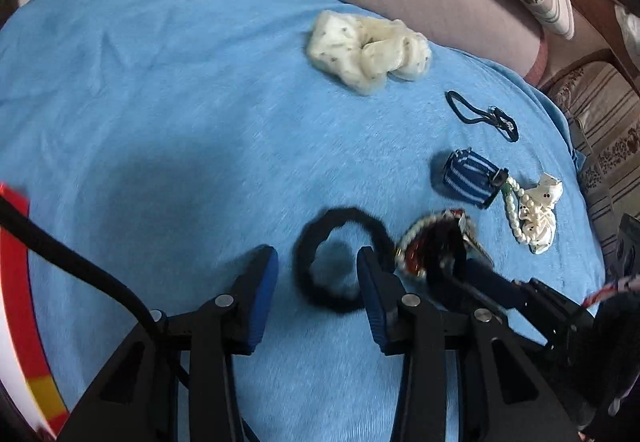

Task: Organize jewelry
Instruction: 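Grasp a black hair tie with the left tool while the right grasps another, then carry both black hair ties into the tray and release them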

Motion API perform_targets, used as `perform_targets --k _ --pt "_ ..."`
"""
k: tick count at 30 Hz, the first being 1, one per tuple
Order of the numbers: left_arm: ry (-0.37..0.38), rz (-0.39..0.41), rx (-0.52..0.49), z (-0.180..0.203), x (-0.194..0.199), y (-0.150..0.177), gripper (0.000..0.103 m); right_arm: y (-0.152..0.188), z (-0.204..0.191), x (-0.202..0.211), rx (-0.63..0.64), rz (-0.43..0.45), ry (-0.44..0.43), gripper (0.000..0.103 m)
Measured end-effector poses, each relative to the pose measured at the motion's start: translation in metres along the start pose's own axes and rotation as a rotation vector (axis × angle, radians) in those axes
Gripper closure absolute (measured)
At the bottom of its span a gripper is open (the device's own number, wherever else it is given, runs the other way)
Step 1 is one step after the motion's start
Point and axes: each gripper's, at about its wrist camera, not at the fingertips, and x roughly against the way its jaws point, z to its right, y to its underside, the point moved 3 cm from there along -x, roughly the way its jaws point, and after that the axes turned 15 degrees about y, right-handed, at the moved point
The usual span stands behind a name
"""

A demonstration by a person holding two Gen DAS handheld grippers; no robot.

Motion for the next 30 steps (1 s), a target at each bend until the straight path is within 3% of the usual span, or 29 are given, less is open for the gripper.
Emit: perform_targets --k 1,3,5,7,18,24,30 --pt "-0.005 -0.001 -0.008 0.002 -0.002 -0.002 0.065 0.000 0.000 0.000 0.001 0.000 0.006 0.073" --pt "-0.021 -0.014 -0.015 0.006 -0.007 -0.002 0.094 0.000 0.002 0.001 0.010 0.004 0.024 0.083" --pt "-0.021 -0.031 -0.008 0.009 -0.010 0.002 0.097 0.000 0.004 0.005 0.001 0.000 0.014 0.094" --pt "-0.026 -0.031 -0.008 0.013 -0.007 0.007 0.097 0.000 0.006 0.014 -0.011 0.001 -0.011 0.098" --pt "-0.010 0.040 0.015 0.026 0.067 0.050 0.097 0.032 -0.007 0.089 0.021 0.057 -0.077 0.098" --pt "-0.065 0.105 0.000 0.021 0.118 0.077 0.097 0.043 -0.038 0.113 0.080 0.066 -0.102 0.098" --pt "-0.183 0.166 0.030 -0.023 0.174 0.101 0.097 0.047 -0.091 0.132 0.168 0.072 -0.158 0.098"
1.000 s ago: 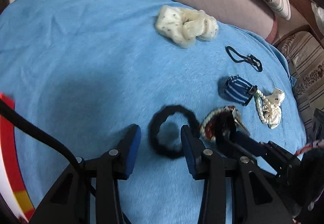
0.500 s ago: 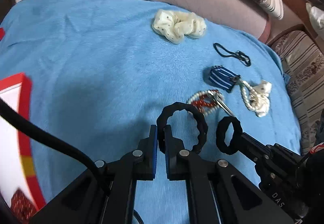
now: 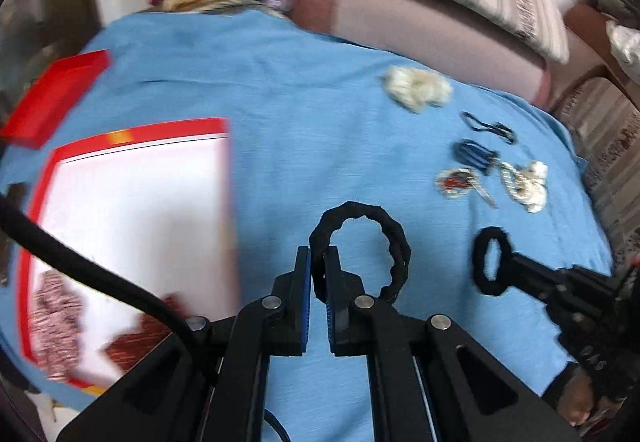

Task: Organize jewelry
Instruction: 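Carry both black hair ties into the tray and release them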

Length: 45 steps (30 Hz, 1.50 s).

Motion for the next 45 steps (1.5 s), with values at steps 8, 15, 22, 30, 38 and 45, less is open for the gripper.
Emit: perform_targets --k 8,15,22,30,38,45 --pt "-0.143 0.014 0.170 -0.122 0.036 0.003 0.097 -0.022 -0.103 -0.021 0.167 -0.026 -0.070 0.098" --pt "-0.229 0.019 0.303 -0.222 0.045 0.003 0.097 -0.036 -0.187 -0.072 0.310 -0.070 -0.083 0.098" --pt "-0.236 0.011 0.366 -0.265 0.035 0.009 0.097 -0.030 -0.213 -0.117 0.341 -0.130 -0.059 0.098" --pt "-0.219 0.050 0.396 -0.264 0.043 0.006 0.077 -0.032 -0.213 -0.119 0.325 -0.128 -0.064 0.090" --pt "-0.218 0.116 0.381 -0.232 0.078 0.008 0.062 -0.032 -0.187 -0.084 0.275 -0.075 -0.053 0.084" --pt "-0.227 0.146 0.299 -0.174 0.095 0.012 0.049 -0.007 -0.122 -0.054 0.188 -0.069 -0.003 0.081"
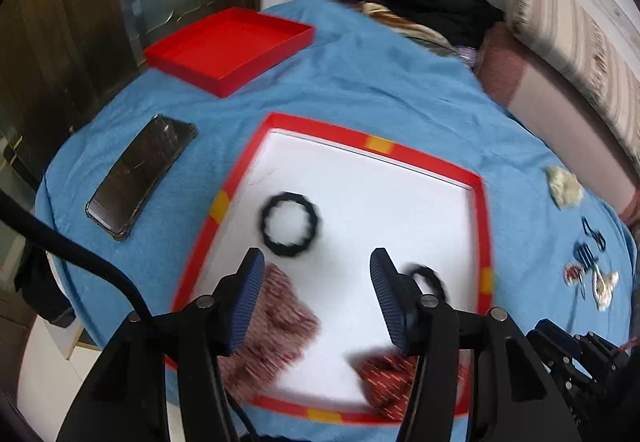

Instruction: Organize jewelry

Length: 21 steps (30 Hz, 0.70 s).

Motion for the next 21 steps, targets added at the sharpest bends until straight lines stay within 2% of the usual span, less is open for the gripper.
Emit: perform_targets --k 4,7,11,15,21 --pt "0.047 -0.019 -0.071 0.045 0.002 0.013 0.049 0.032 0.043 0.011 -0.034 -0.010 0.056 0.075" --pt "0.097 -0.040 -0.132 0.088 0.002 0.029 0.045 0.057 0.078 0.018 -0.079 -0.027 0.106 0.073" --pt "0.155 -0.103 -0.209 0.143 -0.011 0.055 0.045 0.093 0.135 0.029 -0.208 -0.054 0.157 0.073" --pt "0.214 -0.165 -0.244 0.188 -0.026 0.085 0.045 0.124 0.182 0.046 -0.329 -0.053 0.204 0.073" --pt "0.269 -0.258 -0.298 0.235 -0.053 0.141 0.045 0.154 0.217 0.065 -0.430 -0.040 0.269 0.073"
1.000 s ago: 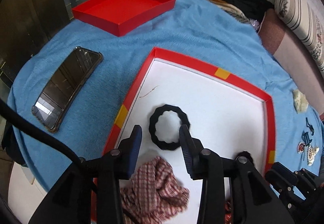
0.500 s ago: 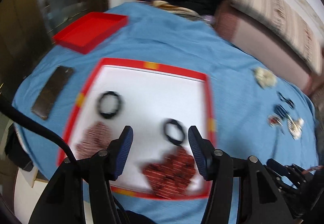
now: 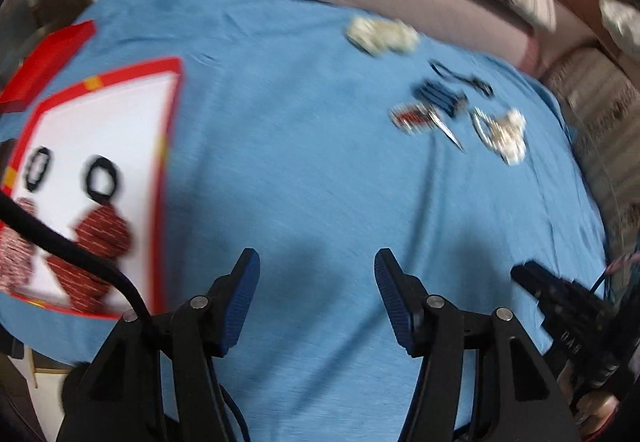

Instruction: Organize jewelry

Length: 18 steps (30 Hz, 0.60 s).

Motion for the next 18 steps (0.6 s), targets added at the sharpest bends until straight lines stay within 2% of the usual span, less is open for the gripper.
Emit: perform_targets --k 4,8,14,16,18 --pt "-0.008 -0.069 -0.034 0.015 -0.032 0.023 0.045 0.007 0.013 -0.002 -0.043 -0.002 0.005 0.073" --pt "-0.034 -0.097 -0.031 0.016 -0.052 0.033 0.045 0.015 0.016 -0.007 -0.054 -0.013 0.007 0.073" --pt "-0.036 -0.087 -0.067 0.020 -0.057 0.038 0.028 0.016 0.016 -0.011 -0.058 -0.009 0.008 0.073" --pt "-0.068 -0.095 -0.118 0.025 -0.062 0.041 0.024 0.015 0.017 -0.012 -0.061 -0.010 0.007 0.073" --pt "-0.088 -0.092 -0.161 0.030 -0.066 0.045 0.012 0.010 0.019 -0.015 -0.060 -0.012 0.005 0.073"
